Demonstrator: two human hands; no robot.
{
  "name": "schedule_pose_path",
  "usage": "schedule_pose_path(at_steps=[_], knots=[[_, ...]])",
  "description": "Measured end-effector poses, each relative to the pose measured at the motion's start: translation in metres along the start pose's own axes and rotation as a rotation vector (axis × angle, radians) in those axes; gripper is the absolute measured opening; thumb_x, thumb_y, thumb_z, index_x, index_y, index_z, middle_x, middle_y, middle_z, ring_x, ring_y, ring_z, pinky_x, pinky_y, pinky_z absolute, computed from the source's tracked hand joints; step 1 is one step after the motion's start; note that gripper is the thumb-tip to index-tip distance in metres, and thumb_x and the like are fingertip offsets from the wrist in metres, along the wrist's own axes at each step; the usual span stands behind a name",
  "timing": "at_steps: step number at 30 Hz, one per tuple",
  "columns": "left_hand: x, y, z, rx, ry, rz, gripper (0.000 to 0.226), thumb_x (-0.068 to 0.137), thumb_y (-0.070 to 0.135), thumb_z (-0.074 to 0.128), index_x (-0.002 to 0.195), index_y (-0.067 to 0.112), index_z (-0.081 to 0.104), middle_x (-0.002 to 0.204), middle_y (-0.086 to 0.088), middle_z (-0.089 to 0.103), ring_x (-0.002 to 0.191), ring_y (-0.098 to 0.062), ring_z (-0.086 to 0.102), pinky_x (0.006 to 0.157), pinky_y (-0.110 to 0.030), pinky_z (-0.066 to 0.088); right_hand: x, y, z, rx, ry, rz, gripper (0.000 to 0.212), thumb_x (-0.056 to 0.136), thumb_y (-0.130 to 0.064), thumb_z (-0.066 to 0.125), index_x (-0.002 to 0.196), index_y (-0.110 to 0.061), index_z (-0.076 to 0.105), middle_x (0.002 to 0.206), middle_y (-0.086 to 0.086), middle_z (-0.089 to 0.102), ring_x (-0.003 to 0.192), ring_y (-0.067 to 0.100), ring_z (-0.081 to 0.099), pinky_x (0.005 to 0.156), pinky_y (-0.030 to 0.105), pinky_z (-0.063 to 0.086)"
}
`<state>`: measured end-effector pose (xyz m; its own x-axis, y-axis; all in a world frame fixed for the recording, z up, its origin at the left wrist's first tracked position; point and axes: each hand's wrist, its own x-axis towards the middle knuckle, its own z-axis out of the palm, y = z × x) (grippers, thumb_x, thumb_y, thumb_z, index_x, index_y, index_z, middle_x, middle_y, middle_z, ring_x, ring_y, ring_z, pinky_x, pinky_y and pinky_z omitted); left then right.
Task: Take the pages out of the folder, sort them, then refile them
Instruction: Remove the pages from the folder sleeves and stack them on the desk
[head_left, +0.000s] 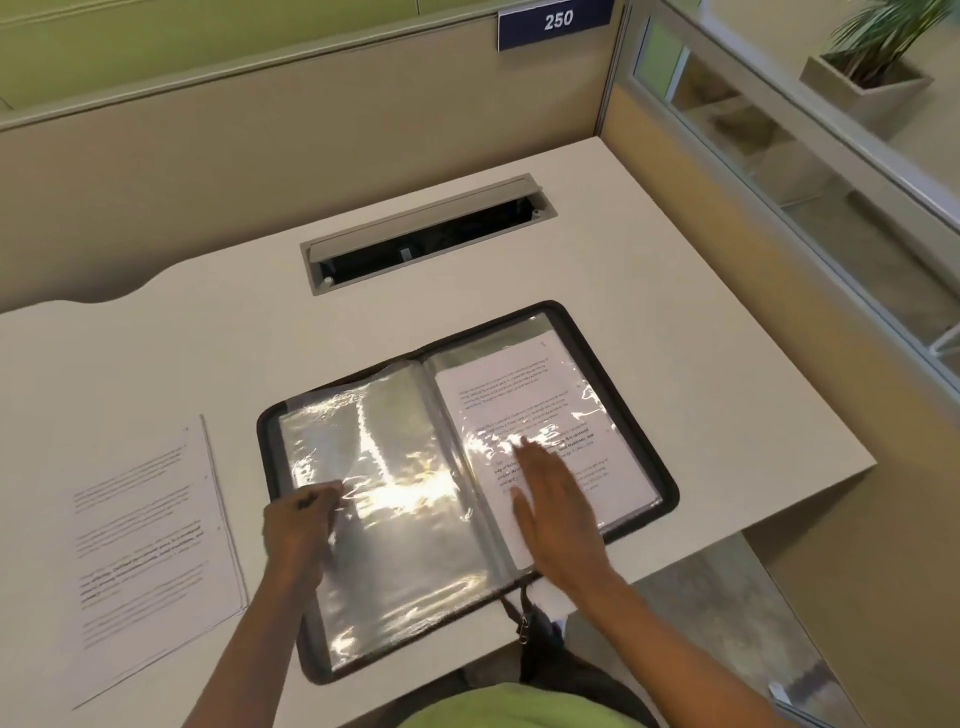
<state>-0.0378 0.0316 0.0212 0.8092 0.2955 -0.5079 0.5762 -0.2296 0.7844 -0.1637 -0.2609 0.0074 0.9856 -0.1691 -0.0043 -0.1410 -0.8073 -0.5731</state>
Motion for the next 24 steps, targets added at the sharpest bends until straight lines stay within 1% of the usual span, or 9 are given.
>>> schedule_pose_path(at_steps=[2, 6, 9, 12, 15, 17, 19, 22, 24], knots=[[0.003, -0.003, -0.012, 0.068, 0.061, 0.036, 0.008, 0.090, 0.014, 0.082, 0.097, 0.011, 0.083, 0.083, -0.006, 0.079, 0.080, -0.027, 0.074, 0.074, -0.037, 0.058, 0.017, 0.021, -0.009, -0.025, 0.055, 0.102, 0.056, 0.111, -0.037, 0.036, 0.162, -0.021, 0.022, 0.169, -0.001, 0.022, 0.155, 0.014, 0.018, 0.127, 0.040, 0.021], [0.003, -0.001, -0.026, 0.136, 0.114, 0.082, 0.013, 0.082, 0.024, 0.089, 0.081, 0.013, 0.082, 0.058, -0.003, 0.070, 0.052, -0.023, 0.059, 0.060, -0.036, 0.056, 0.047, 0.060, -0.024, -0.152, 0.069, 0.286, 0.059, 0.107, -0.038, 0.044, 0.158, -0.012, 0.030, 0.162, 0.012, 0.035, 0.148, 0.028, 0.036, 0.119, 0.048, 0.038], [0.003, 0.003, -0.023, 0.275, 0.158, 0.162, 0.019, 0.080, 0.028, 0.091, 0.074, 0.014, 0.079, 0.062, -0.004, 0.071, 0.059, -0.023, 0.067, 0.055, -0.022, 0.053, 0.064, 0.071, -0.034, -0.208, 0.102, 0.334, 0.050, 0.101, -0.036, 0.056, 0.142, -0.010, 0.045, 0.142, 0.013, 0.055, 0.128, 0.029, 0.054, 0.103, 0.043, 0.052], [0.005, 0.002, -0.008, 0.465, 0.286, 0.200, 0.019, 0.084, 0.023, 0.087, 0.084, 0.012, 0.071, 0.081, -0.007, 0.072, 0.081, -0.034, 0.070, 0.071, -0.035, 0.055, 0.080, 0.073, -0.044, -0.187, 0.106, 0.344, 0.041, 0.099, -0.034, 0.063, 0.130, -0.010, 0.052, 0.126, 0.011, 0.059, 0.113, 0.025, 0.055, 0.092, 0.038, 0.053], [0.003, -0.004, 0.020, 0.791, 0.381, 0.351, 0.051, 0.087, 0.018, 0.078, 0.133, 0.010, 0.057, 0.139, -0.020, 0.056, 0.124, -0.046, 0.054, 0.102, -0.059, 0.039, 0.093, 0.074, -0.052, -0.096, 0.080, 0.401, 0.046, 0.098, -0.029, 0.066, 0.135, -0.008, 0.050, 0.125, 0.012, 0.058, 0.113, 0.027, 0.056, 0.096, 0.038, 0.052], [-0.012, 0.001, 0.049, 0.777, 0.278, 0.474, 0.069, 0.092, 0.022, 0.071, 0.155, 0.017, 0.042, 0.165, -0.015, 0.030, 0.148, -0.039, 0.034, 0.117, -0.059, 0.022, 0.099, 0.075, -0.055, -0.021, 0.082, 0.420, 0.047, 0.097, -0.024, 0.068, 0.136, -0.008, 0.050, 0.123, 0.011, 0.059, 0.111, 0.026, 0.059, 0.093, 0.038, 0.054], [-0.032, 0.006, 0.087, 0.747, 0.094, 0.633, 0.069, 0.100, 0.030, 0.065, 0.162, 0.024, 0.034, 0.174, -0.007, 0.013, 0.159, -0.028, 0.017, 0.126, -0.058, 0.009, 0.104, 0.075, -0.059, 0.023, 0.092, 0.420, 0.036, 0.097, -0.018, 0.068, 0.129, -0.010, 0.053, 0.115, 0.007, 0.062, 0.100, 0.021, 0.061, 0.083, 0.034, 0.053], [-0.061, 0.005, 0.143, 0.853, -0.149, 0.894, 0.065, 0.108, 0.046, 0.045, 0.167, 0.030, 0.020, 0.176, 0.001, -0.002, 0.162, -0.016, -0.005, 0.129, -0.053, -0.004, 0.108, 0.078, -0.064, 0.042, 0.110, 0.422, 0.013, 0.097, -0.016, 0.066, 0.106, -0.018, 0.056, 0.095, 0.000, 0.065, 0.078, 0.012, 0.061, 0.065, 0.024, 0.048], [-0.074, 0.002, 0.172, 0.889, -0.254, 0.967, 0.063, 0.109, 0.053, 0.028, 0.167, 0.030, 0.017, 0.176, 0.002, -0.005, 0.162, -0.015, -0.009, 0.130, -0.053, -0.005, 0.109, 0.078, -0.068, 0.034, 0.114, 0.416, 0.015, 0.097, -0.017, 0.066, 0.092, -0.021, 0.052, 0.082, -0.005, 0.063, 0.068, 0.009, 0.060, 0.058, 0.024, 0.050]])
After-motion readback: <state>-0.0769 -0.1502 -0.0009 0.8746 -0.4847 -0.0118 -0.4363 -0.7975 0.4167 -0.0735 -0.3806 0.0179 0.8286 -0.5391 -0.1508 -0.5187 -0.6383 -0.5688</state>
